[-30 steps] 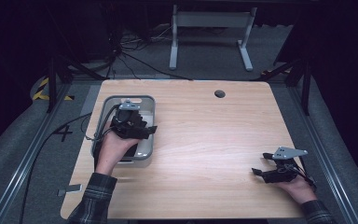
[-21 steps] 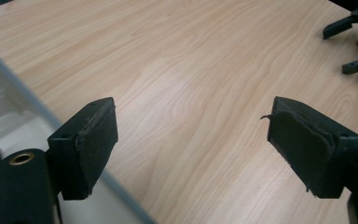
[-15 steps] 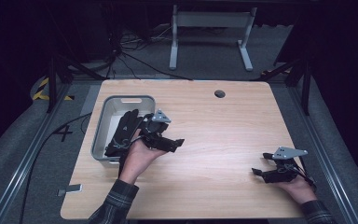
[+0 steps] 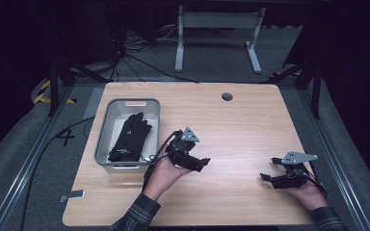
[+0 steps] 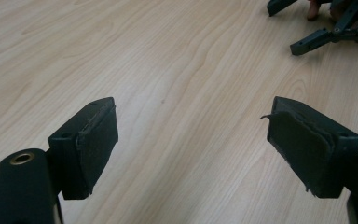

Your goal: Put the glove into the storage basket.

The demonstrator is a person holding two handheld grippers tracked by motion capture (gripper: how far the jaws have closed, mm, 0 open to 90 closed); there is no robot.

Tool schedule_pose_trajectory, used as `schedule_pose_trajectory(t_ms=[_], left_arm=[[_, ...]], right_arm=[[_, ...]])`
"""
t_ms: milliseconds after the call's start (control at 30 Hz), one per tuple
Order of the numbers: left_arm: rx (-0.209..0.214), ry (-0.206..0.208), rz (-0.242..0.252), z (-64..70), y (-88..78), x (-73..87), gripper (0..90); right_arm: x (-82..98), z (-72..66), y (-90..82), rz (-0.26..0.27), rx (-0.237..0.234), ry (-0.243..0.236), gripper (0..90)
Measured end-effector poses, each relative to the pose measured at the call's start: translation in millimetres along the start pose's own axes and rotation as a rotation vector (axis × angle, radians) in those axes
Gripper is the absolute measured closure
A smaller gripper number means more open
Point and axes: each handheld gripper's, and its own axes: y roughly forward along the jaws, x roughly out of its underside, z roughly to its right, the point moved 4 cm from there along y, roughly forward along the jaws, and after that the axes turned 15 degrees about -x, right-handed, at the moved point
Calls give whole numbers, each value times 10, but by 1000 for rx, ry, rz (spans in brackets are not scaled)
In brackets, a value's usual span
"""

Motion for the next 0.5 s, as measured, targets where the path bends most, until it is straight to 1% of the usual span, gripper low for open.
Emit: schedule_pose_trajectory(t_ms=[33,67,100,167,333,367,400,500], left_arm=[[1,15,-4,57,41,14,172],[1,15,-4,57,41,14,172],[4,26,-2,120,92,34,172],[14,36,-4,188,154,64,171],[21,59,1,299,260,127,167],[21,59,1,299,260,127,168],[26,70,0,342,303,158,167],[33,87,-16,405,379,229,165]], right_arm=[[0,0,0,0,0,0,170],[0,0,0,0,0,0,170],[0,0,0,0,0,0,170],[0,0,0,0,1,0,170],[0,0,0,0,0,0,170],[0,0,0,0,1,0,169],[0,0,0,0,0,0,167],[0,-1,1,0,-1,0,167]])
